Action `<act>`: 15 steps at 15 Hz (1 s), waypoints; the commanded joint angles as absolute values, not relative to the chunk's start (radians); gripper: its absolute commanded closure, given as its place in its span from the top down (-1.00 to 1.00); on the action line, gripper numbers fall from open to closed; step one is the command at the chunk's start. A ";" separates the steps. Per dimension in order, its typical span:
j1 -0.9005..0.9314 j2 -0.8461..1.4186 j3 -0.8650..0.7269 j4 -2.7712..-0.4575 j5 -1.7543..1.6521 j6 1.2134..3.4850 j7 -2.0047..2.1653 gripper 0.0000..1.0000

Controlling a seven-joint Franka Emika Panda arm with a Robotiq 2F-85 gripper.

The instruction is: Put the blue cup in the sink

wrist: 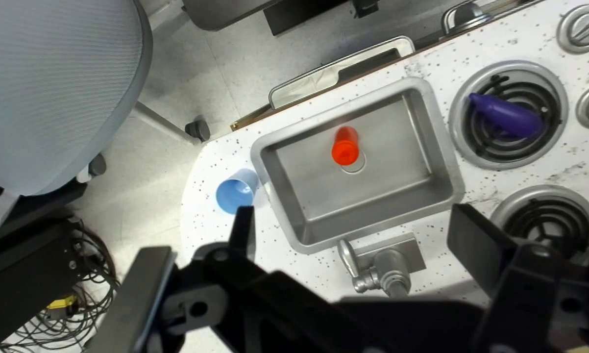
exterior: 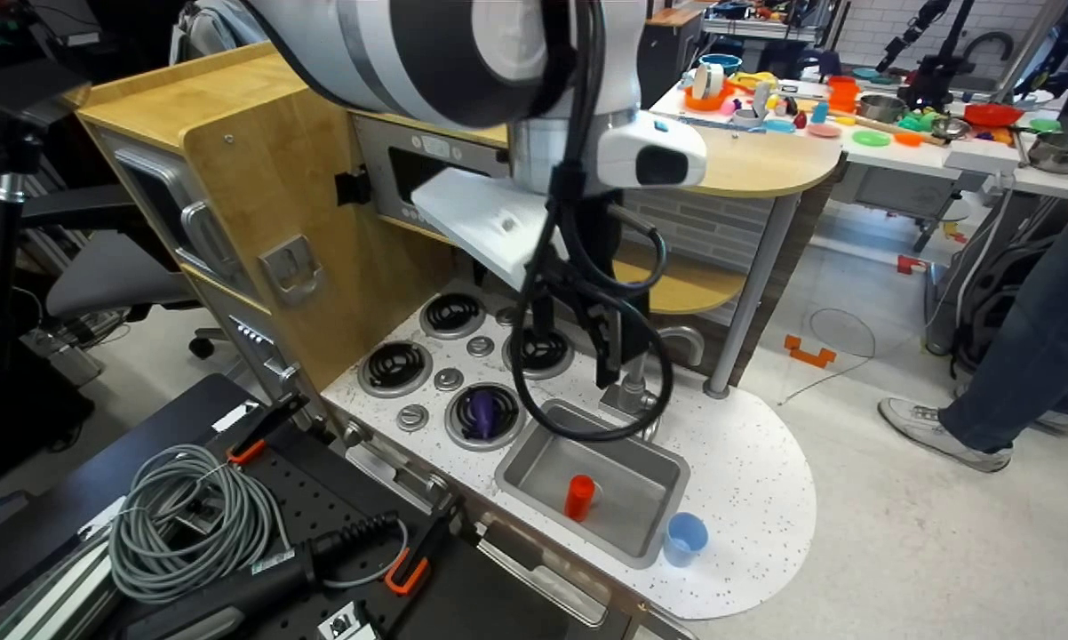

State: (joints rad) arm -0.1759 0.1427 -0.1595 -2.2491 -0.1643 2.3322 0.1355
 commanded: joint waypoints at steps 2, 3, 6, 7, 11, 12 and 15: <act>-0.217 0.352 -0.200 -2.137 -0.136 2.423 0.056 1.00; -0.223 0.385 -0.209 -2.121 -0.143 2.446 0.055 1.00; -0.244 0.502 -0.223 -2.073 -0.151 2.526 0.025 1.00; -0.251 0.535 -0.221 -2.056 -0.147 2.539 0.010 1.00; -0.268 0.655 -0.220 -1.999 -0.153 2.572 -0.032 1.00; -0.269 0.685 -0.222 -1.981 -0.154 2.577 -0.036 1.00; -0.268 0.766 -0.232 -1.921 -0.162 2.585 -0.039 1.00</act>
State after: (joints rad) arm -0.2601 0.6778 -0.2232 -2.0014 -0.1594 2.5598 -0.0127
